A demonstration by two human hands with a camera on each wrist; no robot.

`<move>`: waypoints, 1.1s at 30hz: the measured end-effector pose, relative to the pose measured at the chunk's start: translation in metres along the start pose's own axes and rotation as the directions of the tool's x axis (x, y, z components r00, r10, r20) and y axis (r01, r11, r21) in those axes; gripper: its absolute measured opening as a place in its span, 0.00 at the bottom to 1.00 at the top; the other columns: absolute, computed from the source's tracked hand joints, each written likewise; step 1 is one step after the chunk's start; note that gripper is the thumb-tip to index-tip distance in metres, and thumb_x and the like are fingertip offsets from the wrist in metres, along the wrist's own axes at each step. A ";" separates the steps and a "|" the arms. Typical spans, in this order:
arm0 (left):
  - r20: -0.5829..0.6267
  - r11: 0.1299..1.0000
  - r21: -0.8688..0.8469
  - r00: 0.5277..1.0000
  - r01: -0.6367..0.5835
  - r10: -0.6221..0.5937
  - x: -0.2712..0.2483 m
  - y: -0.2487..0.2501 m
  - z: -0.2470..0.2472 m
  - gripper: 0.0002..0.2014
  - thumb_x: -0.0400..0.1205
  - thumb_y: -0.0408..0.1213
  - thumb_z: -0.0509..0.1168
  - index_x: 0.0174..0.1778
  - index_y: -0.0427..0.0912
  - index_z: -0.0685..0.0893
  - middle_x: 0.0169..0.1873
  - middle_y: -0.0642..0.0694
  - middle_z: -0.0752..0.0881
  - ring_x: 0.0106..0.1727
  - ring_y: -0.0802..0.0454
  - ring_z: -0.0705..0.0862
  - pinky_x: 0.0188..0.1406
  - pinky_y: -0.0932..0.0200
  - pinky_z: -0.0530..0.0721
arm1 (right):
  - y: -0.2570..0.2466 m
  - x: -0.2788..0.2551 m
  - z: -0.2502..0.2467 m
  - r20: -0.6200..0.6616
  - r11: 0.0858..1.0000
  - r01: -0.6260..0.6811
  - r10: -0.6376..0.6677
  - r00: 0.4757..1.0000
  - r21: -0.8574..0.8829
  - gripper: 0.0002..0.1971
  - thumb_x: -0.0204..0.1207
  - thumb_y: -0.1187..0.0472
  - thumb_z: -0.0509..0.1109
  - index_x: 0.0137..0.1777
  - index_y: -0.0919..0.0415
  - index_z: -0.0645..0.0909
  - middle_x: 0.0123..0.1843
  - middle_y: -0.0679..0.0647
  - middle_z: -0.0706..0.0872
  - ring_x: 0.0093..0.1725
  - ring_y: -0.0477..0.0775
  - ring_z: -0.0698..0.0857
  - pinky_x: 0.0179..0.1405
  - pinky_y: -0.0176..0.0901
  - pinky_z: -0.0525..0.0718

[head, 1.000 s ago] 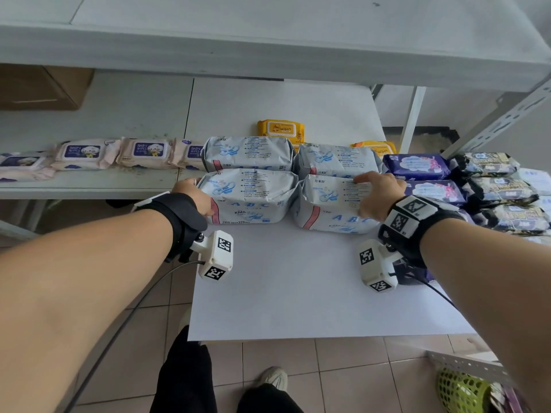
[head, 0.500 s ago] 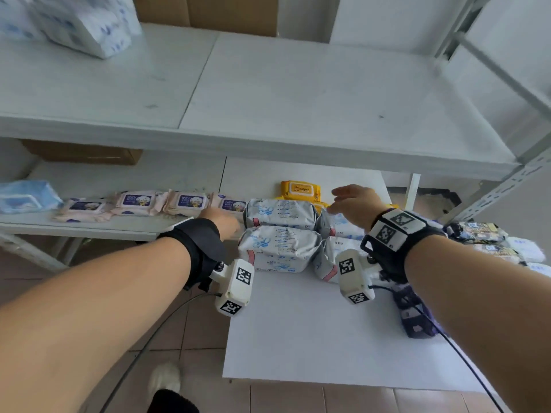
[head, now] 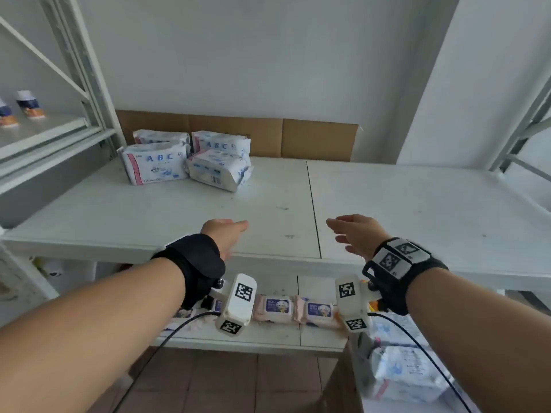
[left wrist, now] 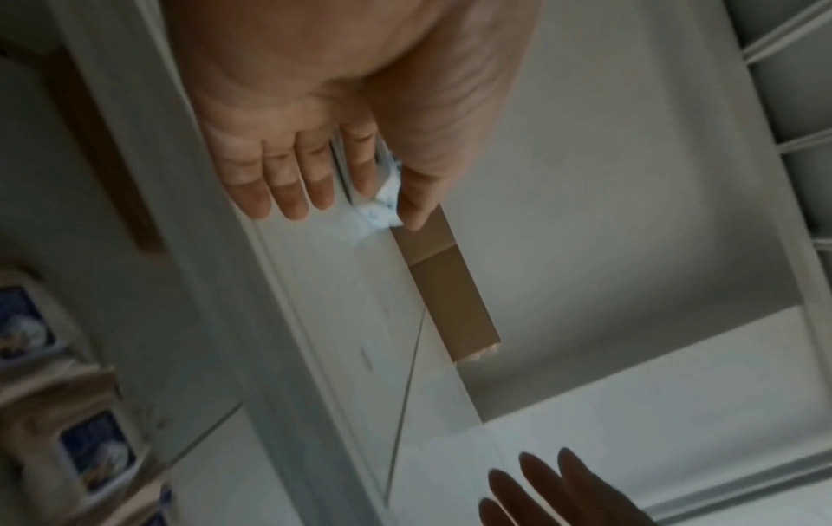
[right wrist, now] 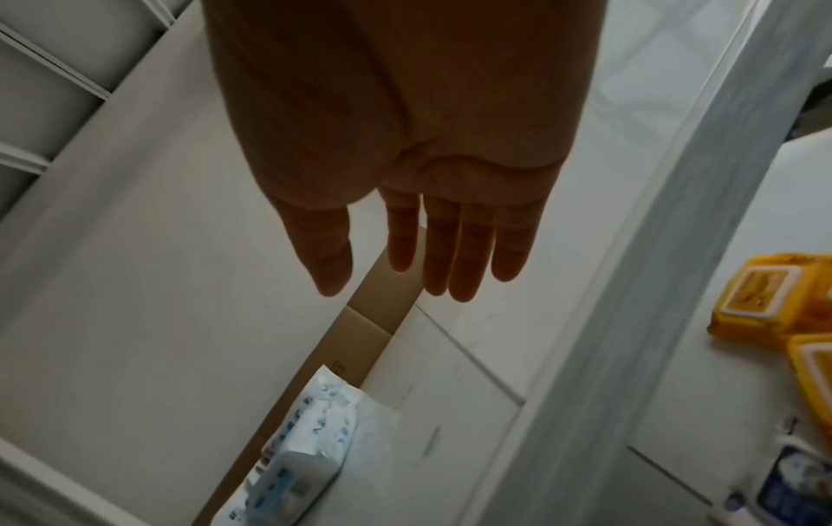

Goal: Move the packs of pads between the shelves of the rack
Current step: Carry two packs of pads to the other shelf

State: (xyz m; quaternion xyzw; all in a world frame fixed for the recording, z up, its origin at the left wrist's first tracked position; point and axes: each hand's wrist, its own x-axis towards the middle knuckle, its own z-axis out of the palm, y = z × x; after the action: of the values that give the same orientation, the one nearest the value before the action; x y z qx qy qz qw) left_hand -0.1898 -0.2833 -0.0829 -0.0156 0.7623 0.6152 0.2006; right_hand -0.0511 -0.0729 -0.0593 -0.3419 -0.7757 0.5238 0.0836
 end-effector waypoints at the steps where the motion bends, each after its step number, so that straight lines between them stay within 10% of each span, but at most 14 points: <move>1: -0.013 1.000 -0.003 1.000 -0.005 0.005 0.012 0.006 -0.020 0.26 0.78 0.41 0.70 0.71 0.40 0.75 0.62 0.44 0.80 0.55 0.47 0.76 0.51 0.56 0.75 | -0.011 0.003 0.015 -0.003 1.000 -0.013 0.013 1.000 0.009 0.17 0.75 0.51 0.73 0.59 0.59 0.81 0.58 0.60 0.86 0.56 0.54 0.86 0.61 0.52 0.83; 13: -0.088 0.993 -0.068 0.991 0.095 -0.101 0.131 0.049 -0.135 0.36 0.77 0.50 0.70 0.79 0.40 0.67 0.76 0.42 0.71 0.73 0.41 0.73 0.70 0.52 0.71 | -0.089 0.087 0.127 0.064 0.987 -0.130 0.125 0.990 0.094 0.13 0.72 0.45 0.73 0.41 0.53 0.77 0.51 0.50 0.84 0.50 0.52 0.84 0.60 0.52 0.80; 18: -0.084 0.998 0.045 0.996 0.032 -0.028 0.196 0.065 -0.161 0.35 0.77 0.47 0.72 0.78 0.41 0.68 0.77 0.42 0.70 0.76 0.42 0.69 0.71 0.54 0.67 | -0.116 0.156 0.153 0.097 0.962 -0.210 0.195 0.976 0.175 0.23 0.67 0.39 0.74 0.48 0.57 0.75 0.55 0.57 0.82 0.52 0.58 0.85 0.47 0.52 0.82; 25: -0.078 0.998 -0.059 0.997 0.018 -0.023 0.291 0.087 -0.203 0.23 0.75 0.31 0.74 0.67 0.36 0.80 0.64 0.40 0.84 0.62 0.44 0.83 0.58 0.56 0.79 | -0.152 0.236 0.187 0.161 0.945 -0.313 0.296 0.942 0.091 0.33 0.59 0.28 0.72 0.51 0.53 0.72 0.45 0.54 0.78 0.44 0.55 0.84 0.42 0.49 0.86; 29: -0.094 0.992 -0.099 0.991 0.083 -0.092 0.316 0.082 -0.213 0.11 0.75 0.23 0.71 0.51 0.36 0.82 0.47 0.40 0.87 0.40 0.49 0.85 0.21 0.65 0.84 | -0.166 0.251 0.207 0.242 0.939 -0.331 0.302 0.922 0.091 0.23 0.67 0.33 0.71 0.40 0.53 0.73 0.36 0.50 0.78 0.31 0.55 0.87 0.20 0.40 0.81; 31: -0.219 0.993 -0.107 0.973 0.050 -0.073 0.330 0.081 -0.225 0.21 0.70 0.22 0.75 0.56 0.34 0.79 0.44 0.40 0.86 0.36 0.51 0.85 0.15 0.66 0.82 | -0.170 0.257 0.211 0.290 0.929 -0.335 0.282 0.914 0.153 0.16 0.74 0.40 0.69 0.39 0.53 0.74 0.28 0.51 0.83 0.20 0.51 0.87 0.11 0.37 0.78; 33: -0.198 0.996 -0.079 0.979 0.040 -0.055 0.346 0.078 -0.238 0.41 0.64 0.23 0.79 0.73 0.34 0.69 0.59 0.40 0.84 0.49 0.46 0.87 0.29 0.59 0.87 | -0.174 0.262 0.213 0.342 0.925 -0.342 0.271 0.900 0.166 0.12 0.77 0.45 0.68 0.44 0.54 0.77 0.23 0.53 0.88 0.17 0.50 0.86 0.09 0.35 0.75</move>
State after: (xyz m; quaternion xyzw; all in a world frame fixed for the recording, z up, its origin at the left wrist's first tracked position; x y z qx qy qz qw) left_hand -0.5974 -0.4124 -0.0845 -0.1031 0.7545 0.6335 0.1369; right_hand -0.4297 -0.1098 -0.0612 -0.3616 -0.6517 0.6610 -0.0867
